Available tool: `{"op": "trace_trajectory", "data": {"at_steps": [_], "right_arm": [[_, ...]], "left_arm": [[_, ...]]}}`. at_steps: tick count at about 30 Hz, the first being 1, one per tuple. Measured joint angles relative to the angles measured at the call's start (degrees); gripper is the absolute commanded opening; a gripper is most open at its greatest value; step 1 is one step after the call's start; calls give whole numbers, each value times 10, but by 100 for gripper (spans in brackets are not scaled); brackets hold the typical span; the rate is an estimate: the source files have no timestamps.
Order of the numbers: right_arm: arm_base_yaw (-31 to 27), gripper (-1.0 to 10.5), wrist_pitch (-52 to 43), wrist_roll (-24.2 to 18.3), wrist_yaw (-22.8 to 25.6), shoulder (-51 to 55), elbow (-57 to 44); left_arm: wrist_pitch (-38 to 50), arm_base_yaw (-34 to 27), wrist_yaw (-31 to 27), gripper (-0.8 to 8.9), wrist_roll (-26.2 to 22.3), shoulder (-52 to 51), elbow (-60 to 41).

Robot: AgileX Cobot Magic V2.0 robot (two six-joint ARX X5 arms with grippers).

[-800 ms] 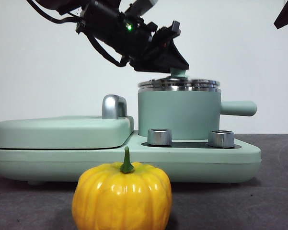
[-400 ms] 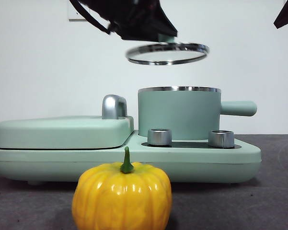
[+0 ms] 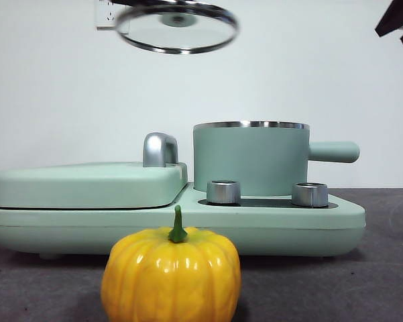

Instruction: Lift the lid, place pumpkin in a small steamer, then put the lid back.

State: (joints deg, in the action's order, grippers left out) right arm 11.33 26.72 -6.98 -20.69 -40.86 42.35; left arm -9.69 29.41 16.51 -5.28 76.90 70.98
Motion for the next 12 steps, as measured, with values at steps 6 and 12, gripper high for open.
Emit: {"op": "trace_trajectory", "data": {"at_steps": [6,12], "right_arm": [[42,263,0,0,-28,0,0],[104,263,0,0,-31,0,0]], "left_arm": [[-100,-53,-27,12,-2,-27,0],[-135,-92,-27,13,-23,-39,0]]}}
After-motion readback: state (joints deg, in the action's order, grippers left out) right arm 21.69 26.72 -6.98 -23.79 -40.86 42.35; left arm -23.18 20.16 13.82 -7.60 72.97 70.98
